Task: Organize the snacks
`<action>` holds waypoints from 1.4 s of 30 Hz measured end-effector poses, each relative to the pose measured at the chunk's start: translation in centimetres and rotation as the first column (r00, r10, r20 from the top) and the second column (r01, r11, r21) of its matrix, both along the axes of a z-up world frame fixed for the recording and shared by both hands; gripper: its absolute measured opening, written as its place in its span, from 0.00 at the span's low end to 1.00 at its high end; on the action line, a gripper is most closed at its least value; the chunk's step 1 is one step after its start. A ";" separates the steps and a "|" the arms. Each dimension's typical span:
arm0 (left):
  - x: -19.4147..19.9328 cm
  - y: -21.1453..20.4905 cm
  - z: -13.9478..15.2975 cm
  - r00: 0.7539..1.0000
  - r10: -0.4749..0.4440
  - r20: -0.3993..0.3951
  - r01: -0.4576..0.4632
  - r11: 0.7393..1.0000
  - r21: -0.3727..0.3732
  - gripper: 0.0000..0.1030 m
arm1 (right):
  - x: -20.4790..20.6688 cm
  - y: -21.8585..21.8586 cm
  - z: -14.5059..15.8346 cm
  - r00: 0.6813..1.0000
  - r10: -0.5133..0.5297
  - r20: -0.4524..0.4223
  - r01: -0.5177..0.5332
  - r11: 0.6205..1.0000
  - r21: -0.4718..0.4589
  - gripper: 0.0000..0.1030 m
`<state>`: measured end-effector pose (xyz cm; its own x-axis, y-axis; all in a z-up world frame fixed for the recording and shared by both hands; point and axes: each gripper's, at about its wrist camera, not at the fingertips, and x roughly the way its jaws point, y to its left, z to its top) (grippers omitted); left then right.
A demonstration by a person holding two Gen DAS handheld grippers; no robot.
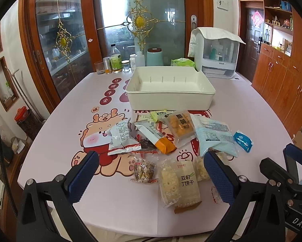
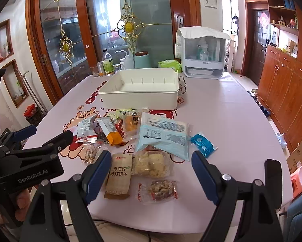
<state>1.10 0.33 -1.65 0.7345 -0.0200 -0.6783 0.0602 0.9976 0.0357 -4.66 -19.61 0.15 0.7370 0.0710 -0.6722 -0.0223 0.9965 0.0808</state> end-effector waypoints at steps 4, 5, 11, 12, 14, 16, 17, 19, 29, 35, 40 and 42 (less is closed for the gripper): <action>0.2 -0.2 -0.4 1.000 -0.005 -0.006 0.005 1.000 0.006 1.00 | 0.4 0.0 -0.4 1.000 0.009 -0.012 -0.009 1.000 0.013 0.80; 0.2 -0.2 -0.5 1.000 -0.007 -0.008 0.007 1.000 0.007 1.00 | 0.4 -0.1 -0.5 1.000 0.012 -0.016 -0.012 1.000 0.020 0.80; 0.5 -0.5 -0.9 1.000 -0.012 -0.022 0.012 1.000 0.011 1.00 | 0.7 -0.2 -0.8 1.000 0.014 -0.027 -0.013 0.999 0.032 0.80; 0.5 -0.5 -0.8 1.000 -0.011 -0.023 0.012 1.000 0.012 1.00 | 0.7 -0.2 -0.8 1.000 0.014 -0.026 -0.013 0.999 0.029 0.80; 0.5 -0.5 -0.8 1.000 -0.012 -0.024 0.012 1.000 0.012 1.00 | 0.7 -0.2 -0.8 1.000 0.014 -0.027 -0.013 1.000 0.028 0.80; 0.5 -0.5 -0.8 1.000 -0.013 -0.025 0.014 1.000 0.011 1.00 | 0.8 -0.3 -0.9 1.000 0.014 -0.027 -0.013 1.000 0.023 0.80; 0.5 -0.6 -0.8 1.000 -0.015 -0.025 0.015 1.000 0.008 1.00 | 0.9 -0.3 -0.9 0.999 0.014 -0.029 -0.013 1.000 0.021 0.80; 0.5 -0.5 -0.9 0.999 -0.020 -0.026 0.020 1.000 0.002 1.00 | 1.1 -0.3 -1.0 0.999 0.015 -0.032 -0.014 1.000 0.018 0.80; 1.2 -0.7 -1.3 0.998 -0.025 -0.051 0.025 1.000 -0.013 1.00 | 1.7 -0.2 -1.4 0.998 0.020 -0.058 -0.018 1.000 0.023 0.80; 1.5 -1.0 -1.5 0.997 -0.019 -0.071 0.019 1.000 -0.001 1.00 | 2.0 -0.4 -1.6 0.998 0.018 -0.067 -0.017 1.000 0.027 0.80; 1.6 -0.9 -1.6 0.997 -0.019 -0.071 0.019 1.000 0.000 1.00 | 2.1 -0.4 -1.7 0.997 0.018 -0.069 -0.016 1.000 0.026 0.80; 1.6 -0.9 -1.6 0.997 -0.018 -0.070 0.018 1.000 0.000 1.00 | 2.1 -0.4 -1.7 0.998 0.016 -0.065 -0.015 1.000 0.026 0.80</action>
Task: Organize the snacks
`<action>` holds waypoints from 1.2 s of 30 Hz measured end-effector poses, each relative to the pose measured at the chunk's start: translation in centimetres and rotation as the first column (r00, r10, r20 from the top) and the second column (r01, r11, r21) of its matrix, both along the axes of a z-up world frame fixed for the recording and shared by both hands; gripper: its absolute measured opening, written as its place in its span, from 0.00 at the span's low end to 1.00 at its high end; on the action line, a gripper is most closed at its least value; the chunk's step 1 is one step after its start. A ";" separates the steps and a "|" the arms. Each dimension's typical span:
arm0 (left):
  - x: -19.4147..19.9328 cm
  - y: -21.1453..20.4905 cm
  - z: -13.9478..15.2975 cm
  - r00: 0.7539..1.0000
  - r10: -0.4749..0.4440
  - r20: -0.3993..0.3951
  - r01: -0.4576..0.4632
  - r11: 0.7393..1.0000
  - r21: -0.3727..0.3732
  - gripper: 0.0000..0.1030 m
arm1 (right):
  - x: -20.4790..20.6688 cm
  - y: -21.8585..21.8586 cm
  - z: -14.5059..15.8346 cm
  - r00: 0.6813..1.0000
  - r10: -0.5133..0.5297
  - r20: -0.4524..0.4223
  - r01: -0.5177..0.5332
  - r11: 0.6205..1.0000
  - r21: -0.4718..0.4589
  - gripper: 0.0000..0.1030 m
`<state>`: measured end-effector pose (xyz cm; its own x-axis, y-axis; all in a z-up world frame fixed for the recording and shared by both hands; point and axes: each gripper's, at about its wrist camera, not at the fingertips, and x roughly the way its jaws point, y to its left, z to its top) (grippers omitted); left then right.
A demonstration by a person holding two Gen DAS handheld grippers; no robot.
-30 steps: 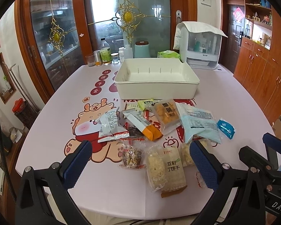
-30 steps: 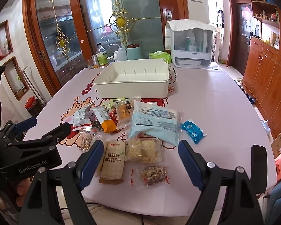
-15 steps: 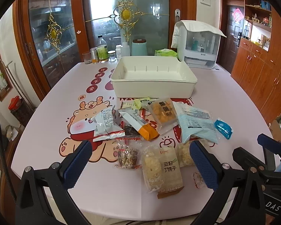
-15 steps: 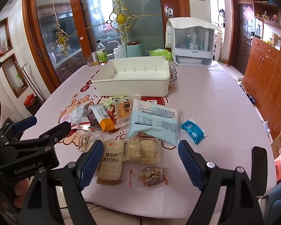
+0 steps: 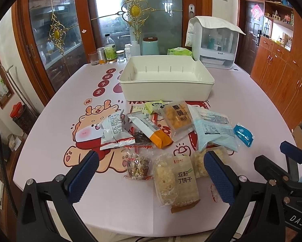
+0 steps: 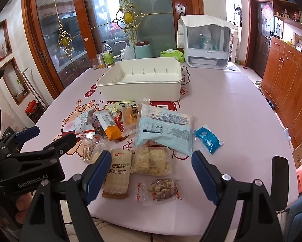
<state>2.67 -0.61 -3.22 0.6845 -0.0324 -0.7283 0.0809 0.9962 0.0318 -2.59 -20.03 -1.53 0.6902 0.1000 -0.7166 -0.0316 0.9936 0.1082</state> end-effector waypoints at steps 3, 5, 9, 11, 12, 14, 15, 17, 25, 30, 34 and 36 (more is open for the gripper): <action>0.0 0.0 0.0 1.000 0.000 0.000 0.000 1.000 -0.002 1.00 | 0.0 0.0 0.1 1.000 0.000 0.007 0.000 1.000 -0.005 0.80; 0.0 -0.1 0.0 1.000 -0.001 -0.001 0.001 1.000 0.001 1.00 | 0.2 0.0 0.1 1.000 0.003 0.010 -0.003 1.000 -0.005 0.80; 0.0 0.0 0.0 1.000 0.001 0.000 -0.001 1.000 -0.001 1.00 | 0.3 -0.1 0.2 1.000 0.007 0.012 -0.007 1.000 0.004 0.80; 0.0 -0.1 0.0 1.000 0.000 -0.001 0.000 1.000 -0.001 1.00 | 0.3 -0.1 0.2 1.000 0.006 0.012 -0.006 1.000 0.005 0.80; 0.0 -0.1 0.0 1.000 0.000 -0.002 0.000 1.000 0.000 1.00 | 0.3 -0.1 0.2 1.000 0.006 0.013 -0.006 1.000 0.005 0.80; 0.0 -0.1 0.0 1.000 -0.001 -0.004 0.001 1.000 0.001 1.00 | 0.3 -0.1 0.3 1.000 0.005 0.012 -0.005 1.000 0.005 0.80; 0.1 -0.1 -0.1 1.000 -0.002 -0.005 0.002 1.000 0.001 1.00 | 0.3 -0.1 0.3 1.000 0.006 0.013 -0.006 1.000 0.004 0.80; 0.2 -0.1 -0.1 1.000 -0.005 -0.006 0.005 1.000 0.000 1.00 | 0.3 -0.2 0.3 1.000 0.007 0.013 -0.007 1.000 0.003 0.80; 0.7 -0.1 -0.2 1.000 -0.009 -0.007 0.009 1.000 0.006 1.00 | 1.3 -0.8 0.4 1.000 0.001 -0.002 -0.001 1.000 0.002 0.80; 1.5 0.4 0.2 1.000 -0.013 -0.012 0.013 1.000 0.003 1.00 | 2.0 -1.2 0.5 1.000 0.002 -0.005 -0.002 1.000 0.003 0.80; 2.3 0.7 0.7 1.000 -0.008 -0.007 0.008 1.000 0.010 1.00 | 2.5 -1.6 0.7 1.000 -0.003 -0.001 0.003 1.000 0.002 0.80; 2.7 0.9 1.0 1.000 -0.009 -0.006 0.009 1.000 0.011 1.00 | 3.1 -1.8 0.7 1.000 -0.001 0.000 0.001 1.000 -0.007 0.80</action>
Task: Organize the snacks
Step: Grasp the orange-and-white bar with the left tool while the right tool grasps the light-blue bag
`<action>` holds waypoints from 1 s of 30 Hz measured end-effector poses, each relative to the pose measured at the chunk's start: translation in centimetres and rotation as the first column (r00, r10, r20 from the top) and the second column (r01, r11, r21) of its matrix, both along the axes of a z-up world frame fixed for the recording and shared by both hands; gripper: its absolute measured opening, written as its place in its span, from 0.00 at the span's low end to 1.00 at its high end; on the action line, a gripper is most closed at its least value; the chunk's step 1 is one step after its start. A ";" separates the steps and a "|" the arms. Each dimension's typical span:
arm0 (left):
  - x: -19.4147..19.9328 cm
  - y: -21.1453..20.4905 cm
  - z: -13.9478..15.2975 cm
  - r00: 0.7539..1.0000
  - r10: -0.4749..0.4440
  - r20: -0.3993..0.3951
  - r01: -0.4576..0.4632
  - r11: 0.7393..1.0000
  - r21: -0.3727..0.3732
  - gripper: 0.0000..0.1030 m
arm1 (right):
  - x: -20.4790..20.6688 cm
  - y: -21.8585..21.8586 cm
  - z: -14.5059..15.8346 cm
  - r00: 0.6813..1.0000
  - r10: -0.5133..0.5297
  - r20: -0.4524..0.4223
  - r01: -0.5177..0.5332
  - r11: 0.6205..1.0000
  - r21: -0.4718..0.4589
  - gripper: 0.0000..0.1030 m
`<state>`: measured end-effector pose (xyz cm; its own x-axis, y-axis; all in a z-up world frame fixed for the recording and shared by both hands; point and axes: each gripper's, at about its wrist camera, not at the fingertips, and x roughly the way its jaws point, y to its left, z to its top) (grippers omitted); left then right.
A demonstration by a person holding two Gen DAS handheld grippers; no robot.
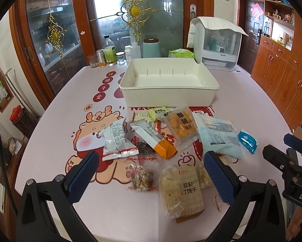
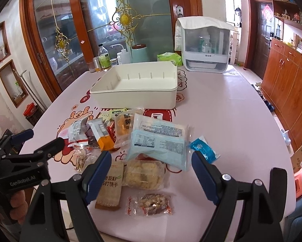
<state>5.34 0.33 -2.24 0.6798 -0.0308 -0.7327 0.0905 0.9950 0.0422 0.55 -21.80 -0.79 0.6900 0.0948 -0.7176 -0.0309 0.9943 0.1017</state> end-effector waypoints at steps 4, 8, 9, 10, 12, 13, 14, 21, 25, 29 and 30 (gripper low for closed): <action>1.1 0.6 0.8 1.000 0.007 0.011 -0.007 1.000 0.005 1.00 | 1.1 0.1 -0.2 1.000 0.002 -0.007 -0.002 1.000 -0.031 0.80; 2.4 1.2 1.5 0.999 0.027 0.036 -0.029 0.999 0.036 1.00 | 2.4 0.5 0.0 1.000 0.015 -0.002 -0.015 0.998 -0.057 0.80; 2.7 1.3 1.6 0.999 0.031 0.039 -0.033 0.999 0.038 1.00 | 2.6 0.6 -0.1 1.000 0.018 -0.001 -0.018 0.998 -0.062 0.80; 3.2 1.5 1.7 0.998 0.037 0.041 -0.039 0.998 0.041 1.00 | 3.1 0.8 -0.1 1.000 0.024 -0.002 -0.024 0.997 -0.067 0.80; 4.2 1.8 1.6 0.998 0.053 0.037 -0.055 0.997 0.046 1.00 | 3.7 1.2 -0.4 0.999 0.032 -0.006 -0.032 0.997 -0.073 0.80; 4.8 2.0 1.4 0.998 0.063 0.031 -0.065 0.997 0.047 1.00 | 4.1 1.4 -0.6 0.999 0.037 -0.011 -0.038 0.996 -0.077 0.80; 5.4 2.2 1.2 0.997 0.075 0.023 -0.076 0.996 0.047 1.00 | 4.6 1.7 -1.0 0.999 0.041 -0.018 -0.043 0.996 -0.084 0.80; 9.9 3.2 -3.0 0.991 0.115 -0.070 -0.111 0.992 0.057 1.00 | 7.8 3.4 -4.8 0.993 0.060 -0.102 -0.073 0.989 -0.128 0.80; 11.7 3.3 -6.2 0.985 0.092 -0.146 -0.087 0.995 0.045 1.00 | 9.0 4.2 -6.7 0.988 0.063 -0.143 -0.085 0.986 -0.147 0.80; 13.5 3.0 -9.2 0.973 0.056 -0.226 -0.057 0.998 0.004 0.99 | 9.6 5.3 -8.5 0.982 0.076 -0.175 -0.107 0.979 -0.176 0.80; 14.0 2.8 -9.9 0.968 0.051 -0.245 -0.053 0.999 -0.003 0.98 | 9.8 5.6 -8.9 0.980 0.079 -0.181 -0.113 0.976 -0.185 0.80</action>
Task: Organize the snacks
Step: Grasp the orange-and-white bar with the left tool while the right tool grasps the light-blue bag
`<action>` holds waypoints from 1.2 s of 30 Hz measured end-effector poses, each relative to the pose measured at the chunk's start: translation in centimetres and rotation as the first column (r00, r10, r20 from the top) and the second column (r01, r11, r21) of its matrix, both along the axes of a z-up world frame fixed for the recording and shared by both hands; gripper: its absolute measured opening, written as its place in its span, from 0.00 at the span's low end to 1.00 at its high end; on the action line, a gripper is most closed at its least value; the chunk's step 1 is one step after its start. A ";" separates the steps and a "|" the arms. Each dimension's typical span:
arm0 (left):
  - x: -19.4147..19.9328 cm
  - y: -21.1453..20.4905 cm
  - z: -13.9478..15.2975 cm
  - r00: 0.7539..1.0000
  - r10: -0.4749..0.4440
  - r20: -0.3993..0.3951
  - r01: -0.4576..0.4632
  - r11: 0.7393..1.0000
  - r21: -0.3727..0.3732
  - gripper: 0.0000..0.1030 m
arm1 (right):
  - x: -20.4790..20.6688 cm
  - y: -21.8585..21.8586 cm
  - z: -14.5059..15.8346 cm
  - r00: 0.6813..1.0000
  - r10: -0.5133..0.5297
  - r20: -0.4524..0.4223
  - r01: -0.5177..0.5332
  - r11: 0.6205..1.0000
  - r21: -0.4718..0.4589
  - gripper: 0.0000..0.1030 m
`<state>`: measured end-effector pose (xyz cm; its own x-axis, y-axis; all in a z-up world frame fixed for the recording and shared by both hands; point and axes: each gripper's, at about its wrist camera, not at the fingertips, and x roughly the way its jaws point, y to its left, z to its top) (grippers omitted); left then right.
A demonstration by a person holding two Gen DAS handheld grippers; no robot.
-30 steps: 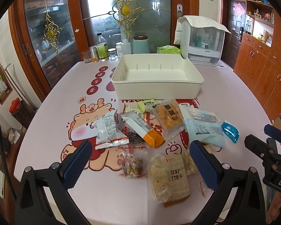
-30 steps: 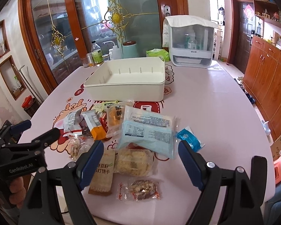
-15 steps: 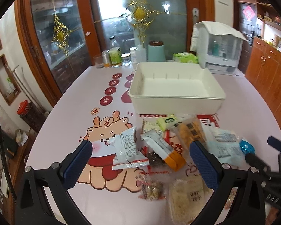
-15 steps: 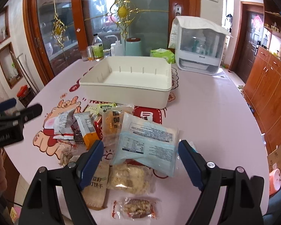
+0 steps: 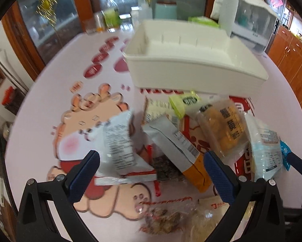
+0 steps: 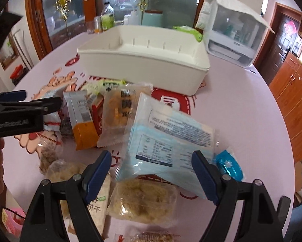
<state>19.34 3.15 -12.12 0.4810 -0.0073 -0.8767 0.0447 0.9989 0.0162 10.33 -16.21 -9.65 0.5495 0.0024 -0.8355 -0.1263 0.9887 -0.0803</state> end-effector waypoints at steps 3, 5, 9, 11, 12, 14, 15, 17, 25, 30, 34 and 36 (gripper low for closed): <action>1.2 -0.6 -1.9 0.999 -0.008 -0.043 0.008 1.000 -0.006 0.97 | 0.4 0.6 -1.0 1.000 0.011 -0.015 -0.012 1.000 -0.028 0.80; 1.7 -1.0 -2.5 0.999 -0.007 -0.042 0.008 1.000 0.012 0.97 | 0.7 0.8 -1.6 1.000 0.015 -0.022 -0.016 0.999 -0.044 0.80; 2.5 -2.0 -2.9 0.999 -0.022 -0.024 0.024 0.998 0.051 0.97 | 1.5 1.2 -2.9 0.999 0.011 -0.036 -0.013 0.996 -0.084 0.80; 3.1 -2.7 -3.2 0.999 -0.029 -0.023 0.031 0.996 0.084 0.97 | 1.8 1.3 -3.3 0.999 0.009 -0.032 -0.013 0.994 -0.104 0.80; 3.2 -2.8 -3.3 0.999 -0.031 -0.026 0.034 0.994 0.099 0.97 | 1.9 1.4 -3.4 1.000 0.010 -0.026 -0.013 0.993 -0.120 0.80; 3.6 -3.4 -3.6 0.998 -0.043 -0.034 0.047 0.991 0.126 0.97 | 2.1 1.6 -3.6 1.000 0.012 -0.017 -0.014 0.989 -0.149 0.80; 3.7 -3.8 -3.7 0.998 -0.049 -0.039 0.054 0.990 0.132 0.97 | 2.1 1.7 -3.7 1.000 0.011 -0.016 -0.014 0.987 -0.160 0.80; 3.9 -4.7 -3.6 0.995 -0.081 -0.053 0.086 0.991 0.102 0.97 | 2.3 1.6 -4.0 1.000 0.009 -0.014 -0.011 0.983 -0.183 0.80; 4.2 -5.5 -5.0 0.989 -0.064 -0.136 0.080 0.990 0.115 0.95 | 2.9 0.5 -4.5 1.000 -0.026 -0.008 0.023 0.973 -0.229 0.61; 4.8 -4.3 -6.7 0.976 -0.023 -0.218 0.023 1.000 -0.003 0.86 | 3.1 -0.3 -4.2 0.998 -0.051 0.037 0.059 0.965 -0.256 0.38; 5.1 -4.6 -5.2 0.985 -0.012 -0.175 0.009 1.000 -0.020 0.46 | 3.0 -0.9 -3.7 0.998 -0.046 0.048 0.055 0.973 -0.224 0.26; 5.0 -4.8 -4.1 0.989 -0.008 -0.146 0.005 1.000 -0.021 0.37 | 2.6 -0.8 -3.0 0.997 -0.040 0.070 0.054 0.974 -0.221 0.22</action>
